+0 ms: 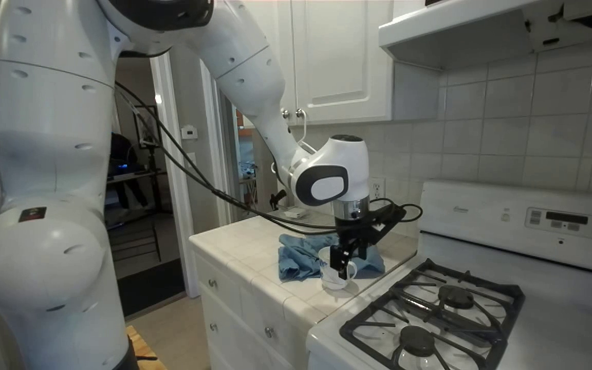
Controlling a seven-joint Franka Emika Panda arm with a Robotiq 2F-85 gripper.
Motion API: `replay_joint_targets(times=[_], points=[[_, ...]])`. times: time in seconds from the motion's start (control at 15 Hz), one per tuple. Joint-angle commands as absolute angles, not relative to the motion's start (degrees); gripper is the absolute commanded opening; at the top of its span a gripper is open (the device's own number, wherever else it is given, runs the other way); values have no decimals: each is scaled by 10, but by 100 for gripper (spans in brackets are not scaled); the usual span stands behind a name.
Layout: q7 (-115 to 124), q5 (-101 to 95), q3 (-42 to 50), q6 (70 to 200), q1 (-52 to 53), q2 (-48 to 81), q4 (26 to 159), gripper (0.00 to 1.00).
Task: Move the mug to the left then remove the coat hanger from the knob
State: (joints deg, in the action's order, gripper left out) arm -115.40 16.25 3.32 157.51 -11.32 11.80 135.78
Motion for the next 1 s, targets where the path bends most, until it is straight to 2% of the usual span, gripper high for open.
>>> replay_joint_targets(times=[0.0,0.13,0.4,0.47,0.67,0.8,0.93], points=[[-1190,174,7,1579,-138,140,1331,100],[-1203,175,-3,1573,-146,147,1320,100],[-1218,178,-20,1559,-157,159,1304,90],[-1220,177,-22,1557,-159,162,1301,92],[-1224,180,-33,1553,-164,170,1295,89],[-1218,176,-35,1551,-165,172,1292,81],[-1215,174,-37,1550,-166,174,1291,68]])
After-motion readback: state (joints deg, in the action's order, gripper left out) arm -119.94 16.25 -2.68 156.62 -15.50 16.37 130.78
